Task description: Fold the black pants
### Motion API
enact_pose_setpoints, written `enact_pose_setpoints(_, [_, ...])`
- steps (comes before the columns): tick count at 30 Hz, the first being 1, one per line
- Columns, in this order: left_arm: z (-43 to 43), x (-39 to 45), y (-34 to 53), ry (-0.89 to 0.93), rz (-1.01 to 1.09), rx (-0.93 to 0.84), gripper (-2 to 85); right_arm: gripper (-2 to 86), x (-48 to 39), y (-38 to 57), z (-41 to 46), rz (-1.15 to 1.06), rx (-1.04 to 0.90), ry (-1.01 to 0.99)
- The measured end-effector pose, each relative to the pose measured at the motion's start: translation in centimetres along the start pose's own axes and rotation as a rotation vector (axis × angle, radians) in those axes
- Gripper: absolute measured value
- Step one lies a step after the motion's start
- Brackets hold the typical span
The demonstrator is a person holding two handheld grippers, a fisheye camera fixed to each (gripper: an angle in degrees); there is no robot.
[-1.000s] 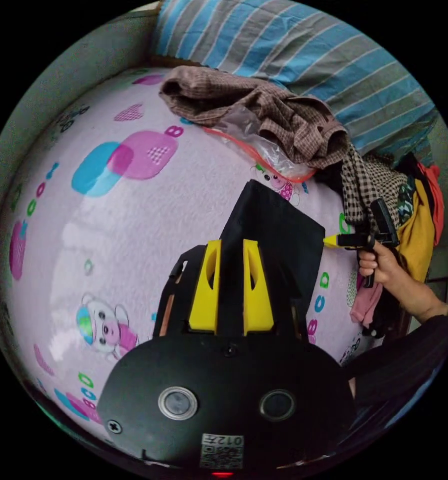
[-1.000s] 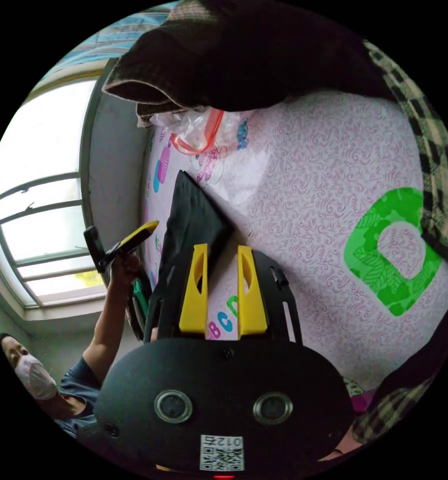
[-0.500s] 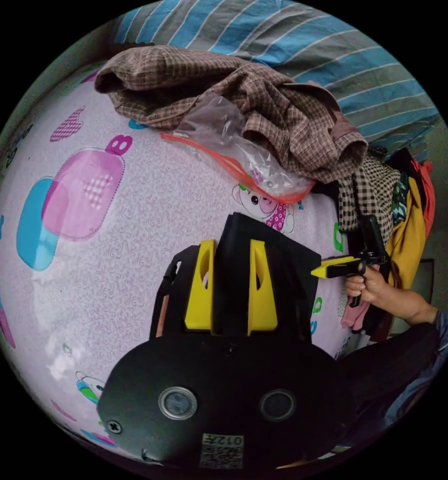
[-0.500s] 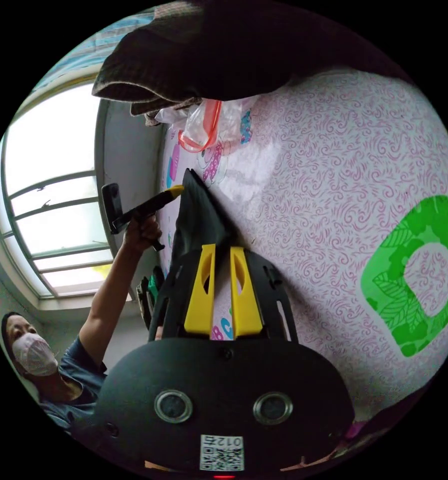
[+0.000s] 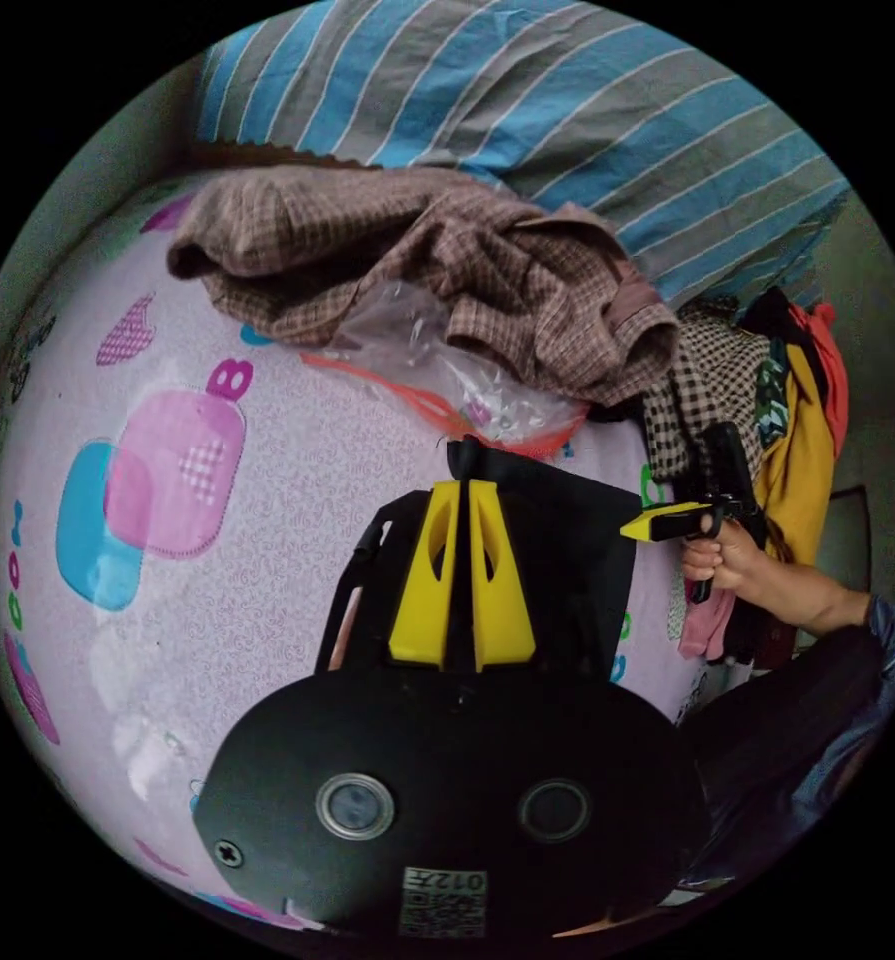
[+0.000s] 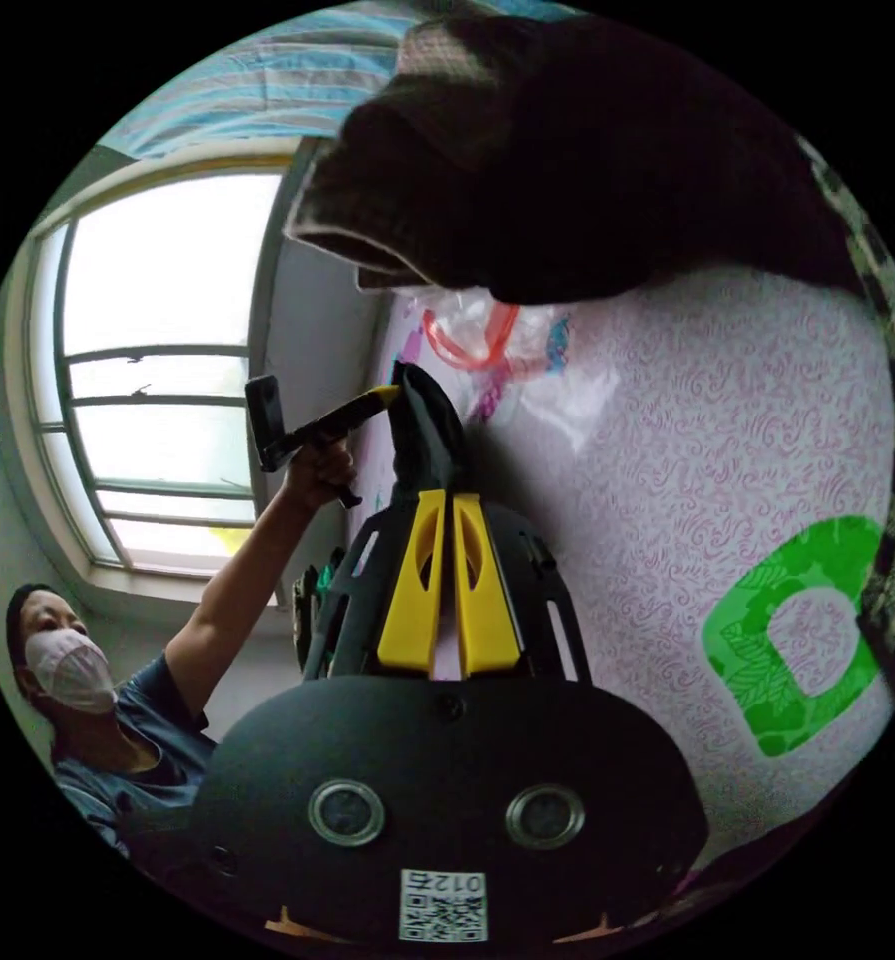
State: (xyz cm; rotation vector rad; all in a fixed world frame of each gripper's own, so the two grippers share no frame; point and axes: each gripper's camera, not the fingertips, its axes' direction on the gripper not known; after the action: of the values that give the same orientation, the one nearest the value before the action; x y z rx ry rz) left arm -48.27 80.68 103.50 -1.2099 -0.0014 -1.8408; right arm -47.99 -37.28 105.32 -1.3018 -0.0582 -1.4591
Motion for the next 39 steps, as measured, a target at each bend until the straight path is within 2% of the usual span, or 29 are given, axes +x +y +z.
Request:
enact_pose_setpoints(9, [-8.7,1.9,2.3,0.021,0.205,0.171,0.0,-0.6,-9.4,1.8,-4.1,-0.271,0.177,-0.072])
enact_pose_setpoints(17, [-18.2,1.7,12.0,-0.018,0.271,0.328,0.0,-0.6,-21.9,6.4,-0.8,-0.552,0.126,-0.225])
enact_pose_setpoints(22, [-21.9,0.2,22.2,-0.065,0.245,0.386,-0.1,-0.6,-30.1,10.7,6.2,-0.687,-0.073,-0.323])
enact_pose_setpoints(26, [-22.6,-2.0,31.5,-0.124,0.153,0.389,-0.1,-0.5,-34.9,14.0,13.1,-0.749,-0.259,-0.310])
enact_pose_setpoints(31, [-21.1,-4.4,41.1,-0.135,0.067,0.388,-0.1,-0.5,-41.2,20.2,23.7,-0.850,-0.546,-0.220])
enact_pose_setpoints(39, [-14.9,-8.3,53.5,-0.181,-0.098,0.330,-0.1,-0.4,-45.4,27.1,35.6,-0.918,-0.802,-0.034])
